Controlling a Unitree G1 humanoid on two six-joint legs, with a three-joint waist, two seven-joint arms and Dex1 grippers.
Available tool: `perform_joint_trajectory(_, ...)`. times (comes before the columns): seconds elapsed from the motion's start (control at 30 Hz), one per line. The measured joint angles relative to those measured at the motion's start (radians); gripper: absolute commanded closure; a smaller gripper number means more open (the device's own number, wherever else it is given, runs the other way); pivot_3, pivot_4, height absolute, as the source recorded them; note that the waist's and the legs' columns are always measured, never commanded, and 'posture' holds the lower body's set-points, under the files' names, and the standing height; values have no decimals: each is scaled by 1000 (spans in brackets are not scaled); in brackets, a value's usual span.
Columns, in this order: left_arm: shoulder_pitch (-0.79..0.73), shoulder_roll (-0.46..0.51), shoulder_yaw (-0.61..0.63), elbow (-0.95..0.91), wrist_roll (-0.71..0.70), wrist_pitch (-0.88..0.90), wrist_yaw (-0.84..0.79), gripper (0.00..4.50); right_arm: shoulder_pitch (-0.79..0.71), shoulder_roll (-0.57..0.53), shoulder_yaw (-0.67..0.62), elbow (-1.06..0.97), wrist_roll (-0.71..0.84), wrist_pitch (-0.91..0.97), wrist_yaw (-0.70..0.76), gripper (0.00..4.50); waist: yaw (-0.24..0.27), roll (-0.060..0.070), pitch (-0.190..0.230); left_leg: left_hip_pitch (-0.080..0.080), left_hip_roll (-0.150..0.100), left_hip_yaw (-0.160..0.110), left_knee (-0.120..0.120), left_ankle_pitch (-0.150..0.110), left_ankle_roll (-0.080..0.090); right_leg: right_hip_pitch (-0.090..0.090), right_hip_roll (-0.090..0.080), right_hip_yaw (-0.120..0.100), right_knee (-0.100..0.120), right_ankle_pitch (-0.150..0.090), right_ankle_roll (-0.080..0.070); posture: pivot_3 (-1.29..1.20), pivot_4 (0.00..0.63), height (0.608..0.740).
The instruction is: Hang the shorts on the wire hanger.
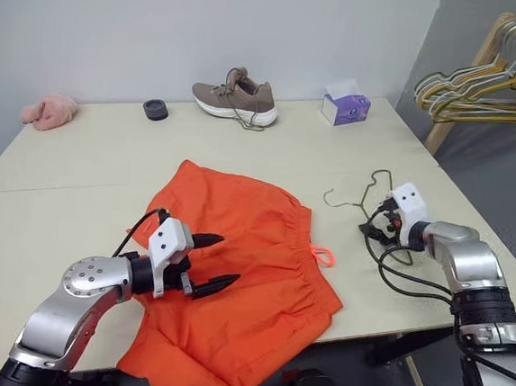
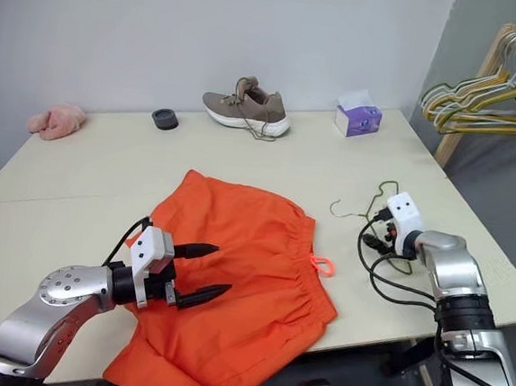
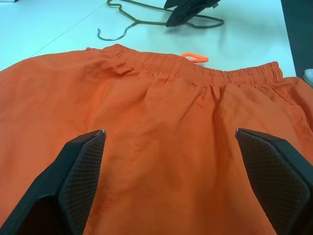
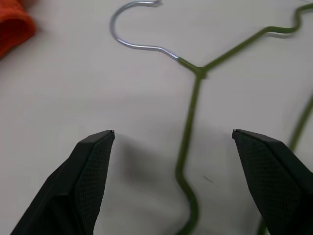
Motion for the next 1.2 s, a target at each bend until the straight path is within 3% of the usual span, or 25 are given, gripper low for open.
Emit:
perform_joint_trajectory(0.13, 2, -4, -4, -2, 1, 0, 2, 0, -66, 9, 24, 109, -16, -2, 9, 387, 0, 0, 0, 0, 0, 0, 0, 0, 0, 0, 0, 0, 0, 0, 0, -150, 58, 740)
perform_joint_trajectory(0.23, 3, -5, -5, -2, 1, 1, 3, 0, -113, 8, 37, 194, -17, -6, 34, 964, -1, 0, 0, 2, 0, 0, 0, 0, 0, 2, 0, -1, 0, 0, 0, -150, 58, 740)
perform_joint_trajectory(0.43, 4, -6, -5, -2, 1, 1, 3, 0, -148, 8, 86, 292, -51, -45, 57, 2991, 9, -5, -3, 17, 0, 0, 0, 0, 0, 17, 0, -1, -2, 0, 0, -148, 58, 740)
perform_joint_trajectory(0.6, 4, -6, -5, -2, 1, 2, 6, 0, -139, 33, 98, 314, -81, -82, 17, 4463, 17, -17, -11, 19, 0, -1, 1, 0, 0, 19, 0, -2, -2, 0, 2, -147, 57, 740)
perform_joint_trajectory(0.87, 4, -6, -5, -2, 1, 2, 20, 0, -134, 36, 96, 309, -112, -146, -36, 4463, 24, -15, -9, 26, 0, 2, 0, 0, 0, 20, 0, 1, -2, -1, 6, -156, 57, 740)
perform_joint_trajectory(1.07, -15, -20, -4, 5, 1, 8, 49, 0, -135, 1, 76, 168, -98, -128, -2, 4463, 14, -3, -2, 8, 0, -1, 0, 0, 0, 7, 0, 2, -1, 2, 1, -162, 61, 740)
perform_joint_trajectory(1.2, -61, -49, 12, 39, 1, 12, 93, 0, -142, -46, 45, 32, -63, -89, 60, 4463, 12, -2, -1, -2, 1, -3, 0, 0, 0, -2, 0, 0, -1, 1, 1, -167, 60, 740)
